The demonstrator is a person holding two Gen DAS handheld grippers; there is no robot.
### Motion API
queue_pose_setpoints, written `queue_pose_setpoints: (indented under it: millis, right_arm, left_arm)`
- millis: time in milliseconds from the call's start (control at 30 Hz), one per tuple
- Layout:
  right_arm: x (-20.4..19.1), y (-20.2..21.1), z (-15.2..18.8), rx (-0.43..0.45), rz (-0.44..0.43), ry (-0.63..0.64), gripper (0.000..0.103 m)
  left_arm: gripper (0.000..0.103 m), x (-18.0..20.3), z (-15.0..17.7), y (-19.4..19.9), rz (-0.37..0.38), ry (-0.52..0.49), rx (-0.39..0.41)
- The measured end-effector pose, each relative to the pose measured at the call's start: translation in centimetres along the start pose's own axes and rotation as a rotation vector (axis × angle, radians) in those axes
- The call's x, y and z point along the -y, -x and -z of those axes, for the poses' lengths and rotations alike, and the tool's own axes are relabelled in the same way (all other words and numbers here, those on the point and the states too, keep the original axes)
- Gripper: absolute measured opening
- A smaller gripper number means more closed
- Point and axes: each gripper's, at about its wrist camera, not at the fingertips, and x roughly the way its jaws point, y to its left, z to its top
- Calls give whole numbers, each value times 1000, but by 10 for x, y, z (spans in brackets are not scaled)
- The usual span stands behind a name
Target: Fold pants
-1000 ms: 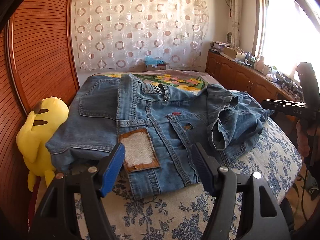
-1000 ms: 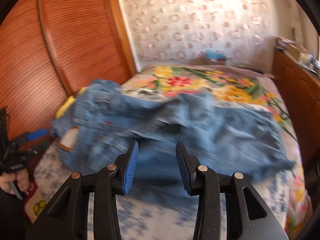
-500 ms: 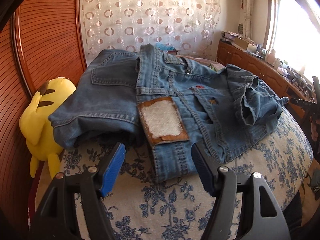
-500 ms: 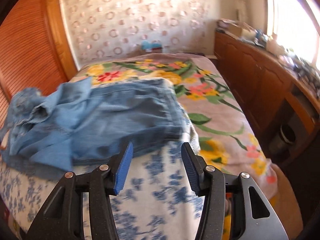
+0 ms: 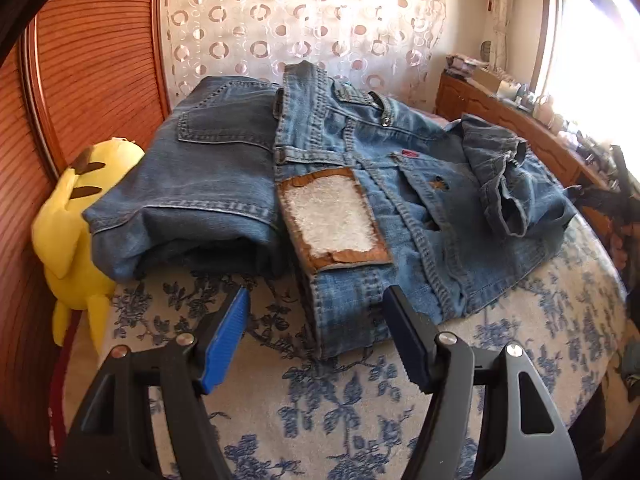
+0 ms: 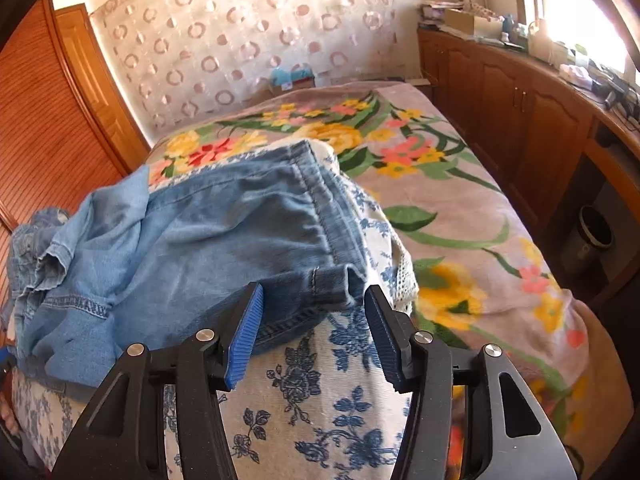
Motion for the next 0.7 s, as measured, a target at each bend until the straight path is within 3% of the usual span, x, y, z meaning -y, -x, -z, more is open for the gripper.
queue_pose_setpoints:
  millis: [433,500,567,700]
  right_arm:
    - [-3,-5,1,-10,21,25,52]
    - [-5,-4,1,1,32,36,42]
    - [-5,-2,1,9,24,44,18]
    - [-9,9,3,52,-3,84,15]
  left_arm:
    - [32,10,-1,-4,37,-20,-2]
    - [27,12,-2,-5,28,-27,-1]
    - [17,14,-3,-5,24,-39,11]
    - [8,20,-8,0,30,-71,23]
